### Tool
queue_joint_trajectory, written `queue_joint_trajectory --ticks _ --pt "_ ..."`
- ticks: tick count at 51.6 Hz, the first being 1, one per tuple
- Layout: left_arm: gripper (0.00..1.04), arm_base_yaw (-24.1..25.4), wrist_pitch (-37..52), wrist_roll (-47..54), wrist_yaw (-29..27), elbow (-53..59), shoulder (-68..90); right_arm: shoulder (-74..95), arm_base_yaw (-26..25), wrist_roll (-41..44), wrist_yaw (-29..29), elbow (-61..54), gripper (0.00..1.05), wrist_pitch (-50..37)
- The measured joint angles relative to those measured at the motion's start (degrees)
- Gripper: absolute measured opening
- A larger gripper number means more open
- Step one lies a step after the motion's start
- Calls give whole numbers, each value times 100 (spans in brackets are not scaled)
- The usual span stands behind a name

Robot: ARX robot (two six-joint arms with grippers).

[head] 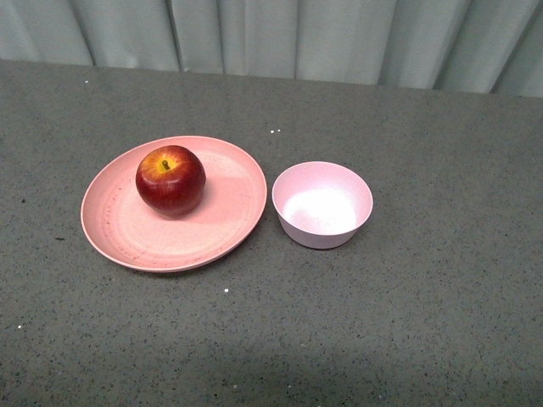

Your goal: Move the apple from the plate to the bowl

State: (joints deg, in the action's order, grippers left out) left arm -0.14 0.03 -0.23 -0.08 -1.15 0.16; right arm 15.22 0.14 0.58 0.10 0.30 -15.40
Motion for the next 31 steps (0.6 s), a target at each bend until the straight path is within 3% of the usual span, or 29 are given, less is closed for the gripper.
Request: queue_joint_trajectory --ticks 15,20,27,31 --pt "98 0 0 2 2 0 0 -522 0 0 -2 0 1 518" --pt "98 -2 0 0 4 0 0 -1198 0 0 -11 4 1 1405" --pt "98 -2 0 2 -2 0 -2 -1493 0 0 -15 4 1 1512" --pt "98 -2 0 2 0 0 -2 -1493 0 2 -13 4 12 1530"
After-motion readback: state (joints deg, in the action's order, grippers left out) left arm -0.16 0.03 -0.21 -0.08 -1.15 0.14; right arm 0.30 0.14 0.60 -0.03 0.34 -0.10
